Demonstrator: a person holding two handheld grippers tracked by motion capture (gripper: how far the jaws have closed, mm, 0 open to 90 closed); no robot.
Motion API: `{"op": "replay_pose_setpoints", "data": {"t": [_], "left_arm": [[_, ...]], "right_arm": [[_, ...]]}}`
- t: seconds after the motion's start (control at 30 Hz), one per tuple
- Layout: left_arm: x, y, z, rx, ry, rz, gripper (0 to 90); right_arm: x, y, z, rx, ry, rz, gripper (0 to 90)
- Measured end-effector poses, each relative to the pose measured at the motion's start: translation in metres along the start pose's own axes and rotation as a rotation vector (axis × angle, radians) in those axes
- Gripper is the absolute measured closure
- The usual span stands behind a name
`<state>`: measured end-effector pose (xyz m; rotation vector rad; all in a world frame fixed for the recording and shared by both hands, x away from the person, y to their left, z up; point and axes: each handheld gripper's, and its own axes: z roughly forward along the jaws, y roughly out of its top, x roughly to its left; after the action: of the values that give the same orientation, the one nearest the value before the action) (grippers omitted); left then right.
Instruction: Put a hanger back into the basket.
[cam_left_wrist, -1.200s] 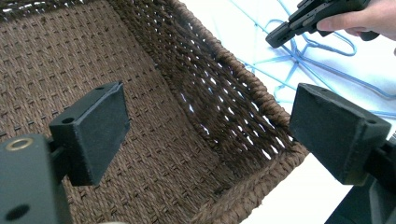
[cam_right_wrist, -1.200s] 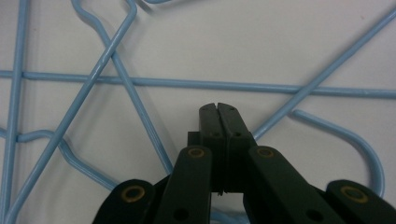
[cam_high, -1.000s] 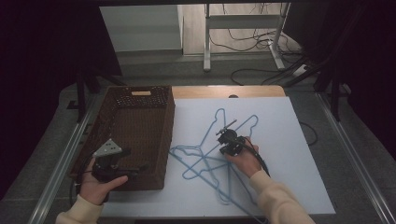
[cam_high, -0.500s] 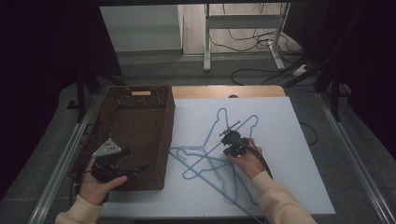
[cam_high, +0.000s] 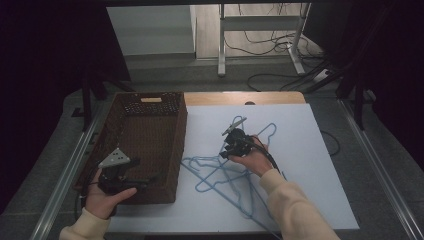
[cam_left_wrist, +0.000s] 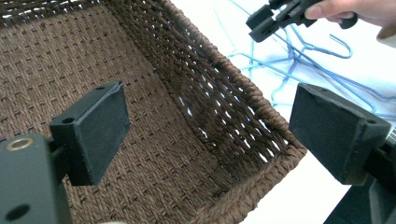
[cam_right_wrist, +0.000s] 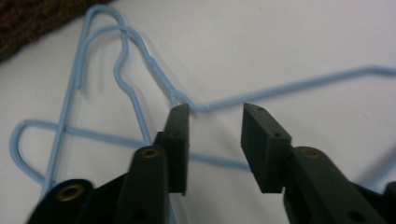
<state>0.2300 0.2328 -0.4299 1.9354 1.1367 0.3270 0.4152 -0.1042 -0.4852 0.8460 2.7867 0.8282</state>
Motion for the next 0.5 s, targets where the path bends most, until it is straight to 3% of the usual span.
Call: {"op": "replay_pose_setpoints", "data": {"t": [0.3, 0.5], "left_arm": [[0.001, 0.0, 0.0, -0.001, 0.001, -0.005, 12.5], [0.001, -0.001, 0.0, 0.001, 0.0, -0.002, 12.5]], "right_arm": [[0.01, 0.02, 0.023, 0.032, 0.028, -0.087, 54.8], [0.022, 0.027, 0.038, 0.088, 0.026, -0.172, 60.7]]}}
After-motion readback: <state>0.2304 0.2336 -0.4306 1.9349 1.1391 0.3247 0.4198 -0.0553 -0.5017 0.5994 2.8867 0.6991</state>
